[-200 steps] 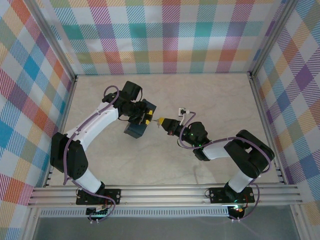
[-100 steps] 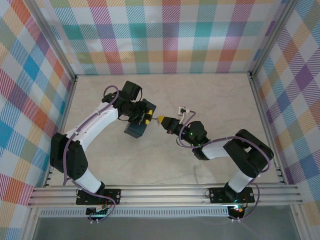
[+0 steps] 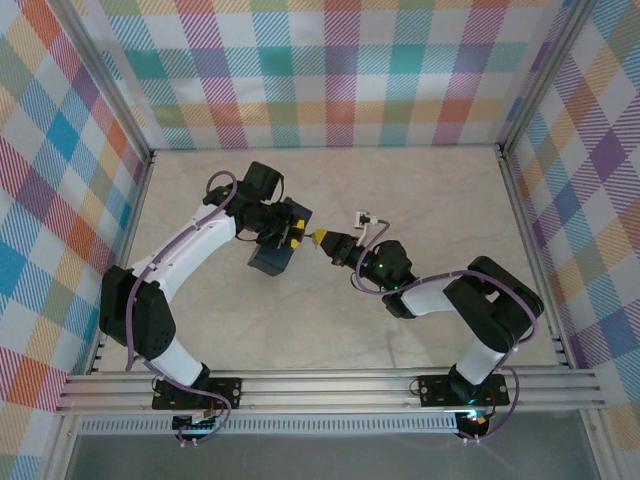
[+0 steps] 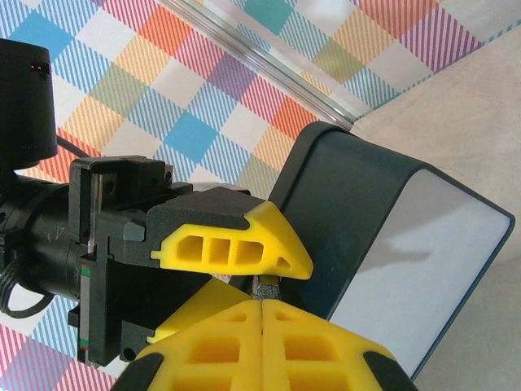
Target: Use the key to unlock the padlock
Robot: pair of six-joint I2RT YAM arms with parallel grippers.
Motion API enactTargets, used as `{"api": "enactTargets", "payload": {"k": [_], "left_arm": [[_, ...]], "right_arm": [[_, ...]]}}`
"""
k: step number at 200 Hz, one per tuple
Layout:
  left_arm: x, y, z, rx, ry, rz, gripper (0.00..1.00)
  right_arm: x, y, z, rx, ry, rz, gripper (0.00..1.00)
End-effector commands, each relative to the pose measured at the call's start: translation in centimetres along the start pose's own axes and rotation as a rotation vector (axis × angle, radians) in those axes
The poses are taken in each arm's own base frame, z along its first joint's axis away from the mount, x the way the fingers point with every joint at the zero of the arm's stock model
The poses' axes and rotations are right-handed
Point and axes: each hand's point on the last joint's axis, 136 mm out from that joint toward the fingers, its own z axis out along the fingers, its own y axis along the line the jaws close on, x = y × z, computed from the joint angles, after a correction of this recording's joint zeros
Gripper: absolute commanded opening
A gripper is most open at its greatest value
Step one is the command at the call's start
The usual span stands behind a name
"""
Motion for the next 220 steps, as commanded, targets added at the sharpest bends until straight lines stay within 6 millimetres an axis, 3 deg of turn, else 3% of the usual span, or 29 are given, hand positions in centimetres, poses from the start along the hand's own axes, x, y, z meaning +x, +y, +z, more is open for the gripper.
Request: {"api": "enactTargets", "payload": {"k": [1,156,220], "left_arm": [[0.8,-1.6,-1.7,0.088,0.024,0.007,0.09],[1.2,-2.4,-1.6,0.123,0.046,0.017,0.06],[2.4,-3.0,-1.2,0.121,0.075,0.069,0.06]], "right_arm": [[-0.5,1.8,0.7,-0.075,-0.026,-0.014,0.0],[0.9,2.5,2.2,-0.11,0.002,0.011,0.0],[1.9,2.7,3.7,-0.134,0.033,0.035,0.0]]}}
